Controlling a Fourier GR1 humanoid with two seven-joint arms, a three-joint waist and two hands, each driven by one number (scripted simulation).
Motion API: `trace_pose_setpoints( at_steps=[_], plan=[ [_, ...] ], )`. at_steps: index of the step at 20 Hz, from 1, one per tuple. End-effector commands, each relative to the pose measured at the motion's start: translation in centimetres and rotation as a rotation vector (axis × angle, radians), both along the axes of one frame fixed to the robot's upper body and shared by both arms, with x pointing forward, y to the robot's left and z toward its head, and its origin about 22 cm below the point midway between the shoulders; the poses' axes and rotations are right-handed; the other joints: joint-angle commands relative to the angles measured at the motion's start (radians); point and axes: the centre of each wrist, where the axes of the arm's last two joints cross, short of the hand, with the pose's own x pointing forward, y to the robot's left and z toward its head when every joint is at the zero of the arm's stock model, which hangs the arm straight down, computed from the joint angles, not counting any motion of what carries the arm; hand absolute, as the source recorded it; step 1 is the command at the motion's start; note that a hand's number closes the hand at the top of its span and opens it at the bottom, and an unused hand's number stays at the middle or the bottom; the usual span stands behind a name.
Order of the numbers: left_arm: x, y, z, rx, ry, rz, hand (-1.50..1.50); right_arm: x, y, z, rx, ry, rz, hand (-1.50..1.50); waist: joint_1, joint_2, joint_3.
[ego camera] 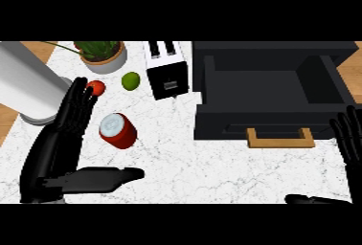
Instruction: Pick up the can, place it into the drawer and close the drawer
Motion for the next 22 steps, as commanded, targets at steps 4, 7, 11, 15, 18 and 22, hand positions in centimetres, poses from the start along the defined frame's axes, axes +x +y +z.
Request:
trace_pose_setpoints(
  at_steps=[4, 7, 11, 15, 18, 22],
  plan=[
    [0.5, 0.2, -2.7, -0.014, 0.030, 0.026, -1.50, -0.2, -0.3, 0.0, -0.006, -0.004, 0.000, -1.50, 0.001, 0.000, 0.000],
    [3.9, 2.1, -2.5, 0.001, 0.014, 0.044, -1.50, 0.3, -0.4, -3.4, 0.004, -0.004, -0.001, -1.50, -0.001, 0.002, 0.000],
    [2.9, 1.3, -3.8, -0.010, 0.051, 0.032, -1.50, -1.2, 0.0, -1.3, 0.002, 0.003, 0.004, -1.50, 0.000, 0.001, 0.000],
    [2.9, 2.0, -7.0, -0.010, 0.041, 0.044, -1.50, -0.4, -0.7, -1.8, 0.011, -0.008, -0.005, -1.50, 0.001, 0.001, 0.000],
    [3.6, -0.9, -7.6, -0.004, 0.037, 0.060, -1.50, -0.9, -2.0, -3.3, -0.008, -0.006, 0.006, -1.50, -0.002, 0.001, 0.000],
    [3.1, 1.7, -9.5, 0.006, 0.061, 0.066, -1.50, -1.6, -2.5, -1.4, -0.019, 0.015, 0.007, -1.50, -0.001, 0.000, 0.000]
  ],
)
